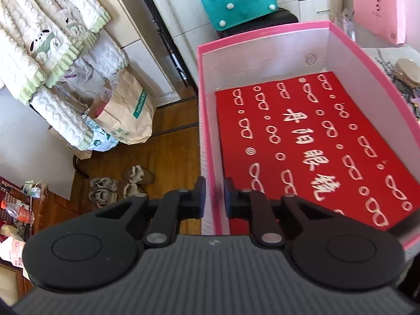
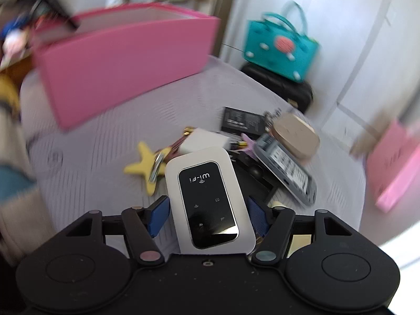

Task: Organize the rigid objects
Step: 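Grasp the white Wi-Fi router with the right tool while the left tool grips the pink box wall, then lift the white router with the right tool and carry it toward the pink box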

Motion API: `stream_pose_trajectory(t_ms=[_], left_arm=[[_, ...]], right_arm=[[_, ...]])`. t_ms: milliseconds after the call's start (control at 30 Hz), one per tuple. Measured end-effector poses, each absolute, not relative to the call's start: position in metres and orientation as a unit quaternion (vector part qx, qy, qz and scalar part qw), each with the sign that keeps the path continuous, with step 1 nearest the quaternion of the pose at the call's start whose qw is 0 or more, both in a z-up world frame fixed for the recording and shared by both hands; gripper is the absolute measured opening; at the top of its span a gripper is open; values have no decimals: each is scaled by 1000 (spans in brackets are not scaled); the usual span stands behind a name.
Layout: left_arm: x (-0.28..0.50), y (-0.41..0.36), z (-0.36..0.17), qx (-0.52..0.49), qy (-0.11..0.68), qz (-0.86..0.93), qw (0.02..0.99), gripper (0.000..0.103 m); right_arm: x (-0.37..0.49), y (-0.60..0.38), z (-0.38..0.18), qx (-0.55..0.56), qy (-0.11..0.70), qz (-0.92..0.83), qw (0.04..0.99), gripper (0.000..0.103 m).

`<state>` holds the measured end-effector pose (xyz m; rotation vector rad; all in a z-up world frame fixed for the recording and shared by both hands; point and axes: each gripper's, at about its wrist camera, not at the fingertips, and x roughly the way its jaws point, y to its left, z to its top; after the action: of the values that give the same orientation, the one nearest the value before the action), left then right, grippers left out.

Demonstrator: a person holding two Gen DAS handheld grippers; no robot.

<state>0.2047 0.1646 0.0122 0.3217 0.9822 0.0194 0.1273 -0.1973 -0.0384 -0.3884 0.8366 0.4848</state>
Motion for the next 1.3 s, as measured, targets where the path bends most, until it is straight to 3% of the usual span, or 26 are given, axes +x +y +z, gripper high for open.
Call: stream_pose_trajectory(t_ms=[133, 300, 1300], left_arm=[[214, 167, 4, 139, 476, 10, 868, 13], [215, 165, -2, 158, 465, 2, 871, 10], [212, 117, 11, 171, 443, -21, 880, 6]], right_arm=[[130, -197, -44, -191, 405, 238, 862, 64], [126, -186, -54, -258, 378, 236, 857, 67], [132, -217, -37, -138, 338, 229, 902, 64]])
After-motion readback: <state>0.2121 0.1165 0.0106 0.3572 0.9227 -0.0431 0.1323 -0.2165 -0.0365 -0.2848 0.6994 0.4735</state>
